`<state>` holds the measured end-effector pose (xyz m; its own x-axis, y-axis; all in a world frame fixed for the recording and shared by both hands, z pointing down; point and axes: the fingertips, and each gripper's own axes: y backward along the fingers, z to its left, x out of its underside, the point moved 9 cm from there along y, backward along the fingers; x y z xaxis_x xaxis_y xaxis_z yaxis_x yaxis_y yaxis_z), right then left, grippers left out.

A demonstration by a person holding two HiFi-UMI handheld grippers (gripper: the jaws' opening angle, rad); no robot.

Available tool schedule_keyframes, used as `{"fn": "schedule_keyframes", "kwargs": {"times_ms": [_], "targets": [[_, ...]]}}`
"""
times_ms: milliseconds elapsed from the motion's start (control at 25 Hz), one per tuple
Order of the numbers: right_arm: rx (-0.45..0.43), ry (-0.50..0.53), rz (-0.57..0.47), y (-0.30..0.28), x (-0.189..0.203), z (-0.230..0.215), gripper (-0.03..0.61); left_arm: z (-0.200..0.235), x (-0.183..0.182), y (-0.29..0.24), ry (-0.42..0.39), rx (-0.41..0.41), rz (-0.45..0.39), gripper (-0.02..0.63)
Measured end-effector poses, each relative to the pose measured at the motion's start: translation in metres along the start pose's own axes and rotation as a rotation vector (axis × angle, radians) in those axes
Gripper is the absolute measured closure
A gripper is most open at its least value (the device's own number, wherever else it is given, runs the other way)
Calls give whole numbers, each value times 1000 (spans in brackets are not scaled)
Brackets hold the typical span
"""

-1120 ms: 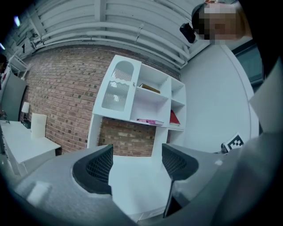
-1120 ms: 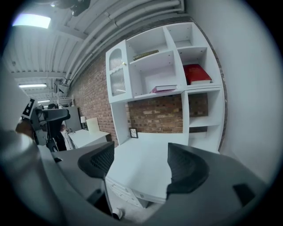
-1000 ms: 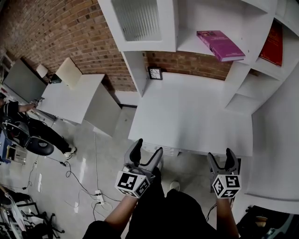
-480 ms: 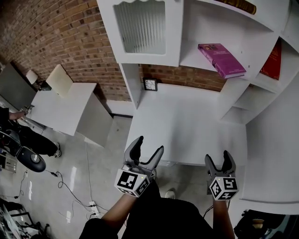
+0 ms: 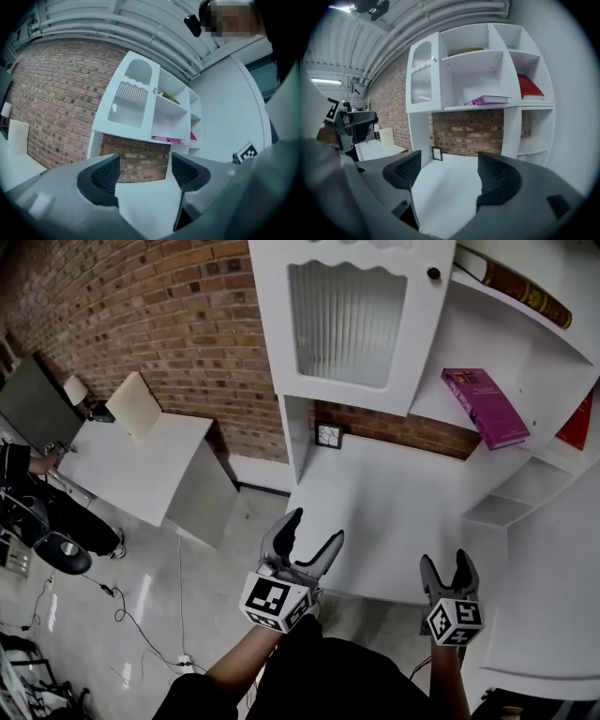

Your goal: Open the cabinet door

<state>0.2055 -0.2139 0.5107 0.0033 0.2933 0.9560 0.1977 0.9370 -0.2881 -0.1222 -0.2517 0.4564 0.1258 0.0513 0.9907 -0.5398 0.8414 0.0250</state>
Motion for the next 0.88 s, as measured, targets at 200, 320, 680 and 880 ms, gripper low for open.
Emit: {"fn": "schedule_keyframes", "kwargs": {"times_ms": [200,320,680,880], "targets": [[-2,21,-11,-27,-15,19,216,33,-17,-13,-14,4,-27,281],[4,25,-13,-36,-23,27,216,45,-22,-23,-8,16,-35,281],[82,12,-23,-61,-42,38,216,70,-42,-54,42,126,-78,281],[88,-18,-26,-76,-42,49,216,72,-54,-72,26,188,-97,281]]}}
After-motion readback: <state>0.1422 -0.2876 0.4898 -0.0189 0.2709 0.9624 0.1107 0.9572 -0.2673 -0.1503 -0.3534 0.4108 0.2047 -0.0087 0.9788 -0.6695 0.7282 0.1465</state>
